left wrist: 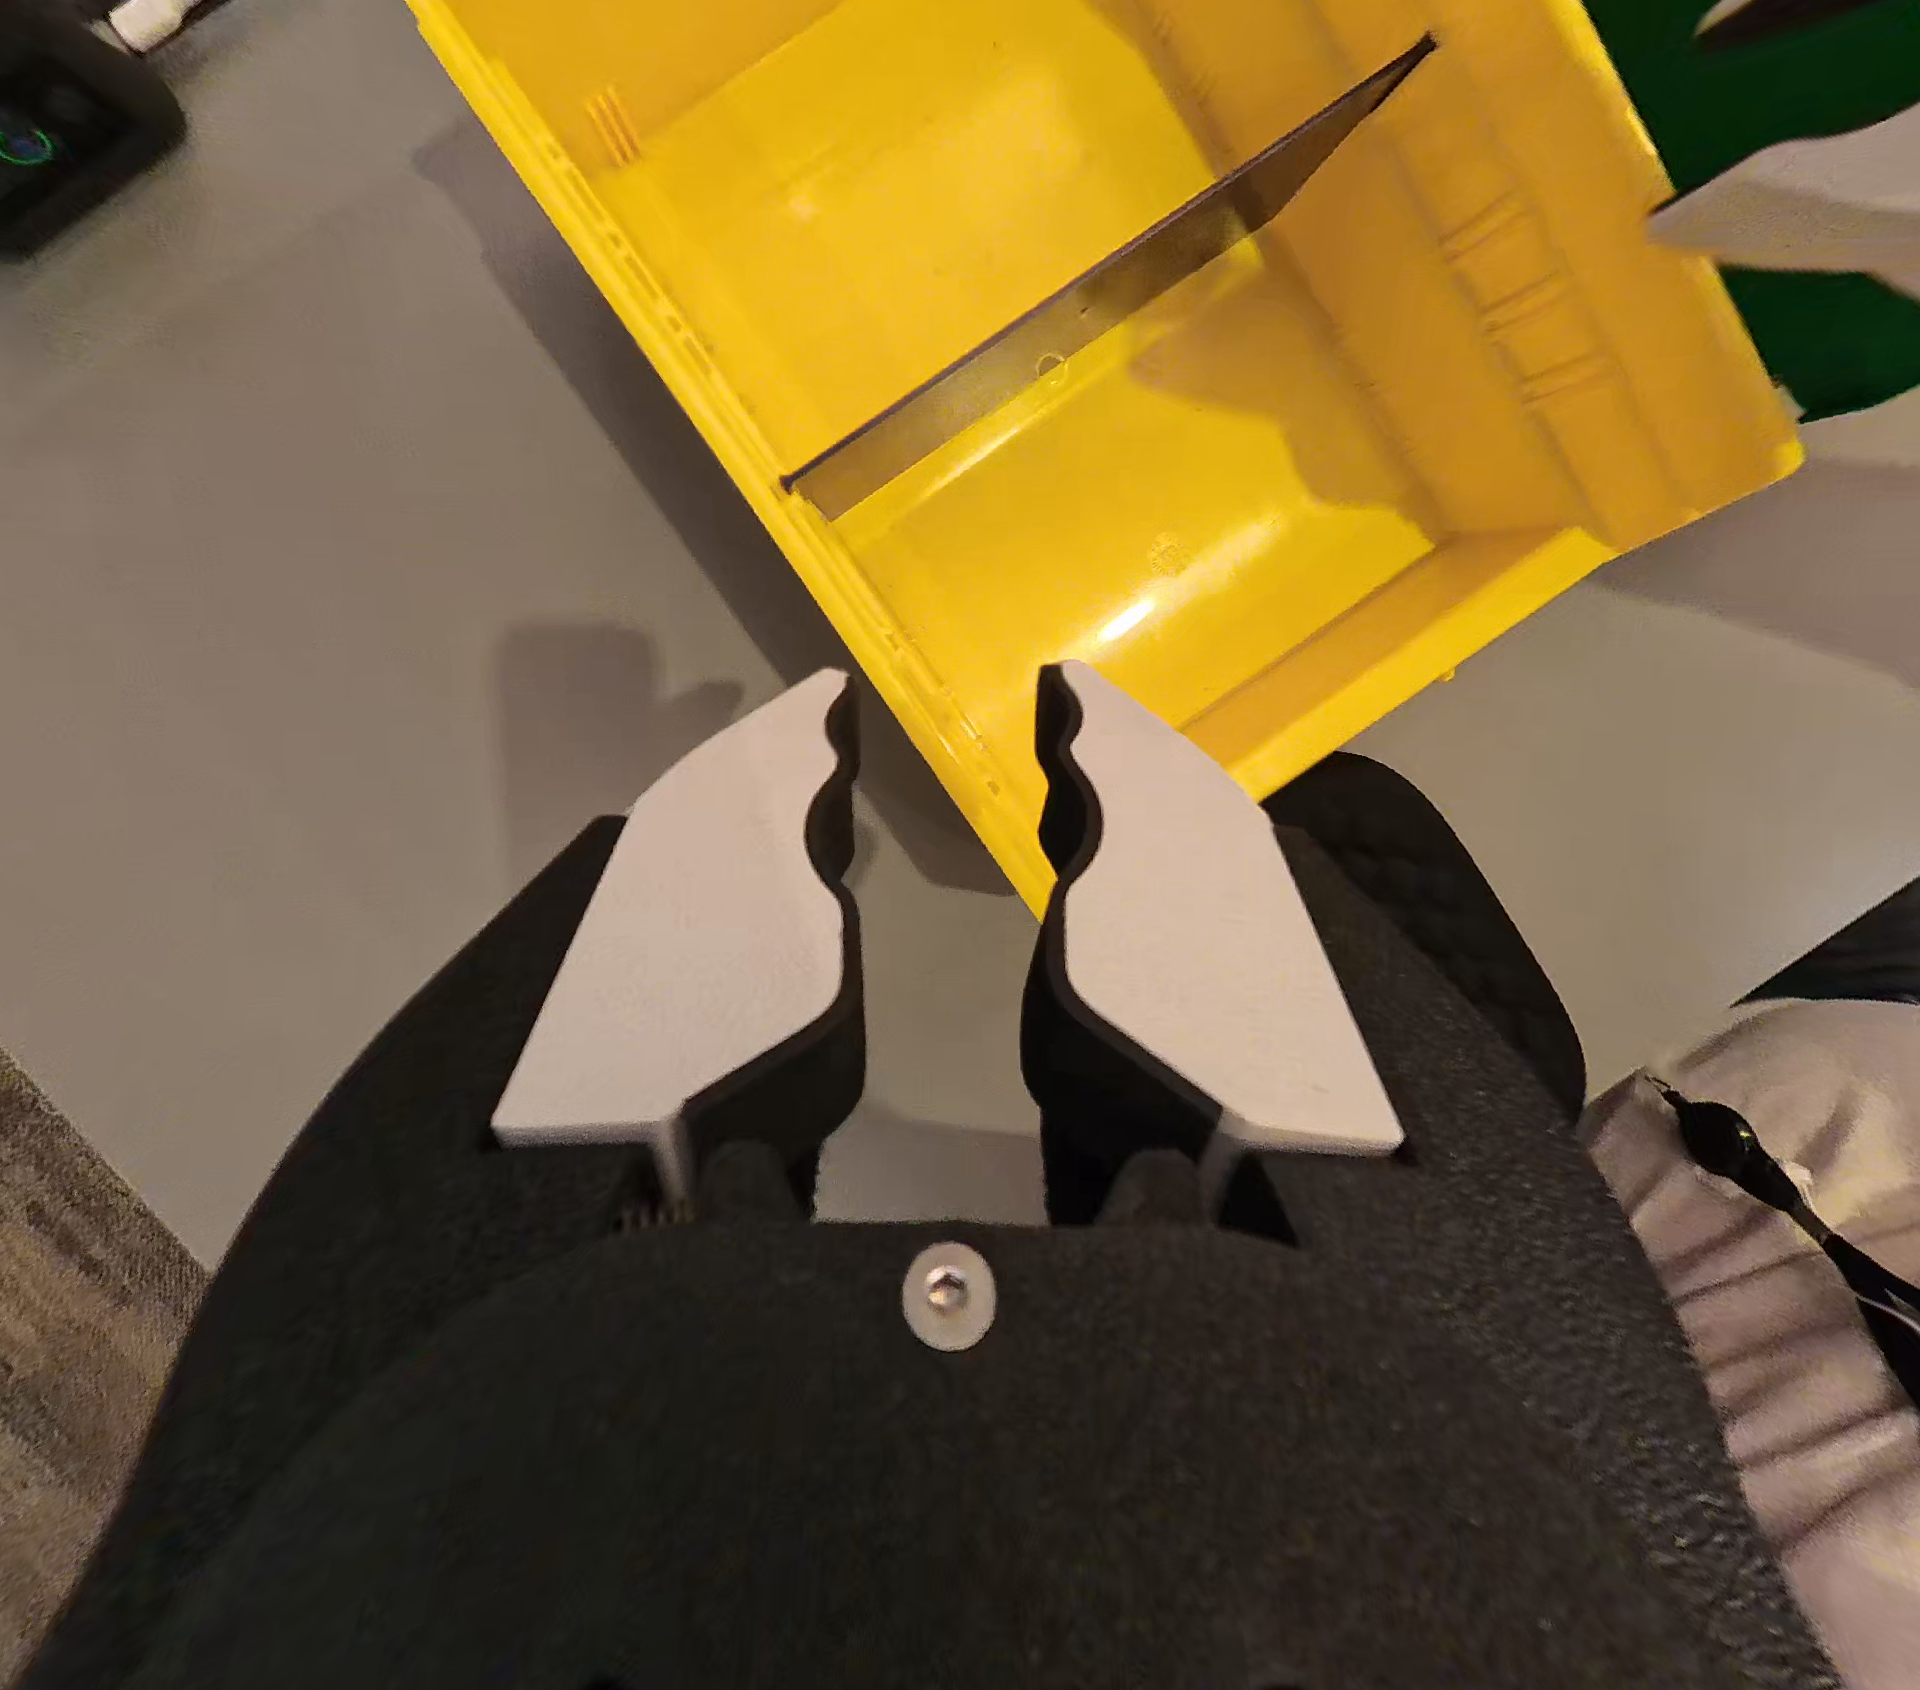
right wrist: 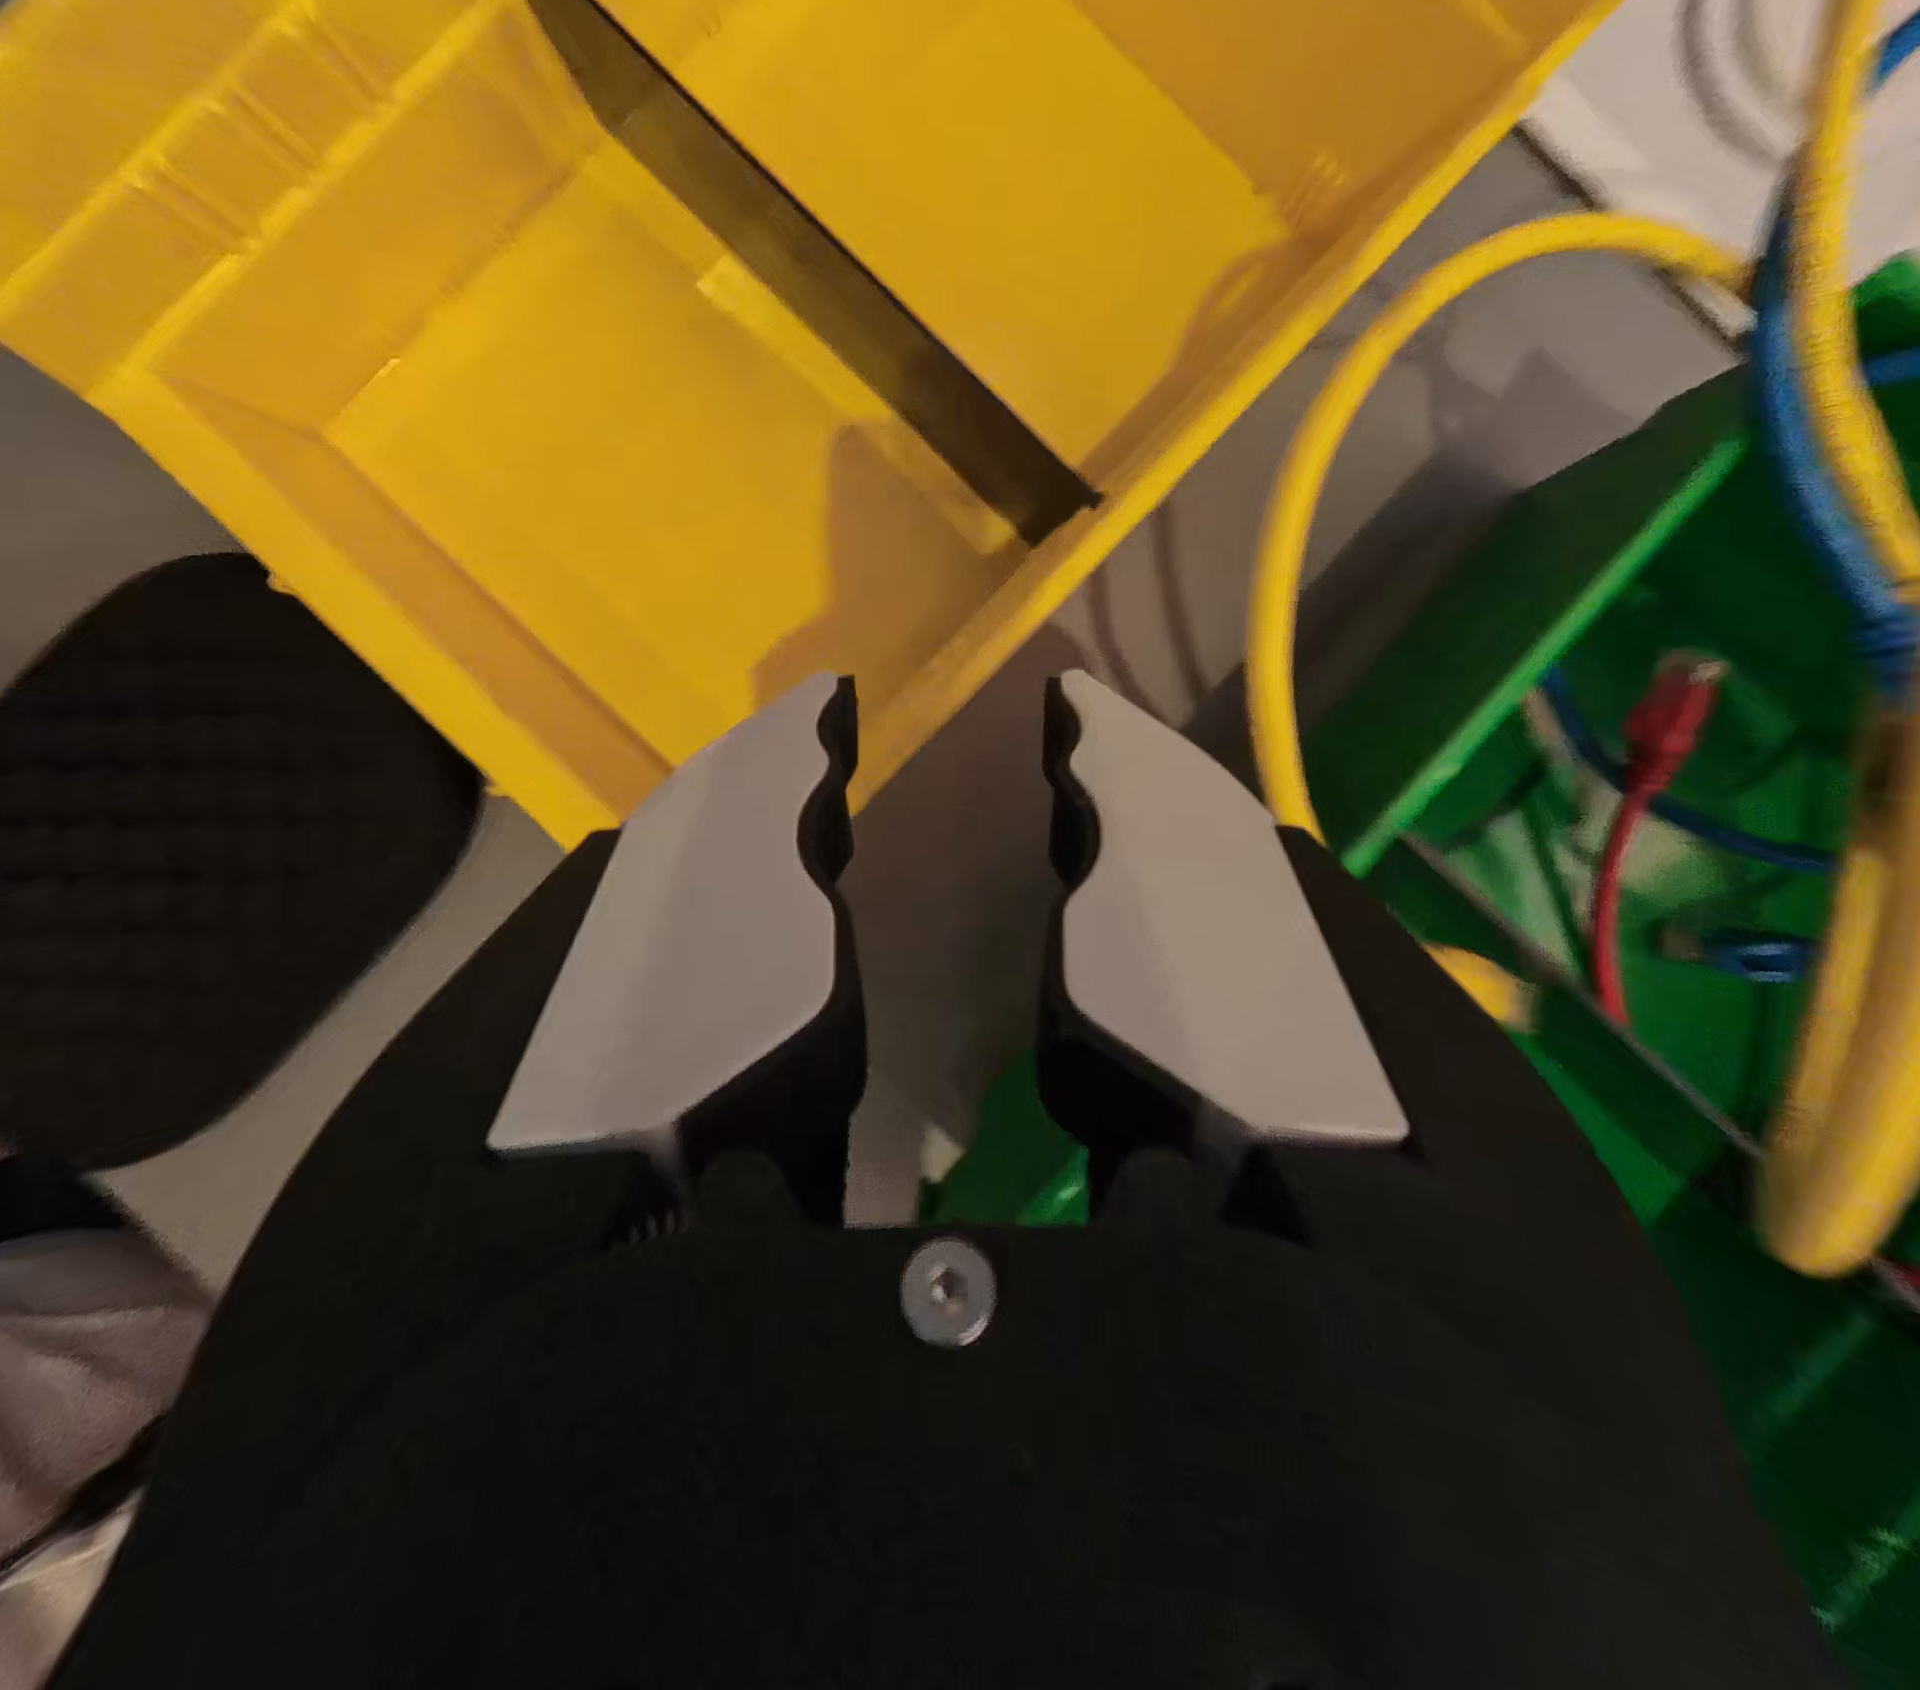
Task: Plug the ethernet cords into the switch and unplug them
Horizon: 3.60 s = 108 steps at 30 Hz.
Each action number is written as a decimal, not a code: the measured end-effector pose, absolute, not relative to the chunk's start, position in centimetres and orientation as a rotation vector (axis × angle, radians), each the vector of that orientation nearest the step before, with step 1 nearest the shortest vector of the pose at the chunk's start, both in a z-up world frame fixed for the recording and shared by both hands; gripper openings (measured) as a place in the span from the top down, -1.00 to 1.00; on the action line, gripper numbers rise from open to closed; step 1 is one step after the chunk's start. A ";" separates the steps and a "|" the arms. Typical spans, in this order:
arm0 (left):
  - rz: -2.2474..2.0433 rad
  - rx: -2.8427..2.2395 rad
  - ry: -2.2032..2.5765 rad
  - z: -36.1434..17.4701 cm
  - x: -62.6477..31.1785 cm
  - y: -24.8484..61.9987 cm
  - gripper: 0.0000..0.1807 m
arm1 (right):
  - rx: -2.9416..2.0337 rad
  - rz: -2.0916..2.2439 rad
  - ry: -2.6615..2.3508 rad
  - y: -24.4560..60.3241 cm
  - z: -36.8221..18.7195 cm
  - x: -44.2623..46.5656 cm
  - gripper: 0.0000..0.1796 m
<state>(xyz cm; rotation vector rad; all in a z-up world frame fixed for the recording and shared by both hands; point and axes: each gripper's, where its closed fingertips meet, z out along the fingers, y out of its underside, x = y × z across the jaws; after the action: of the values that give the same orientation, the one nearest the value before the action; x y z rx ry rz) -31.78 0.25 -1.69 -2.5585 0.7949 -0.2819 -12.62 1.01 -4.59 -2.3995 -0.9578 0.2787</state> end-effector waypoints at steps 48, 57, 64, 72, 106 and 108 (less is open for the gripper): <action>-0.560 -1.979 0.691 10.8 -31.8 -4.3 0.70 | -2.951 0.420 -0.787 4.3 -7.2 -22.3 0.91; -0.549 -1.486 0.627 19.7 -30.0 -13.7 0.29 | -2.732 0.539 -0.975 2.0 10.2 -22.2 0.91; -0.767 -1.231 0.901 21.5 -23.2 -21.1 0.28 | -2.643 0.549 -0.666 -0.3 21.8 -4.1 0.92; -0.766 -1.401 1.062 17.0 -14.9 -19.4 0.25 | -2.711 0.500 -0.054 -4.7 15.2 24.8 0.93; -0.576 -2.974 0.863 -9.2 -3.3 -0.5 0.82 | -2.834 0.605 0.210 -0.5 -12.2 38.9 0.88; -0.622 -2.975 0.818 -9.1 -4.6 -0.1 0.89 | -2.838 0.595 0.193 -0.5 -12.1 38.2 0.85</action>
<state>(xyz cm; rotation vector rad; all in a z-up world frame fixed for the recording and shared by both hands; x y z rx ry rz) -4.57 -0.06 -9.08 -2.9750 0.8183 -0.6218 38.21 -0.50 -12.06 -2.8384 0.1930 0.5948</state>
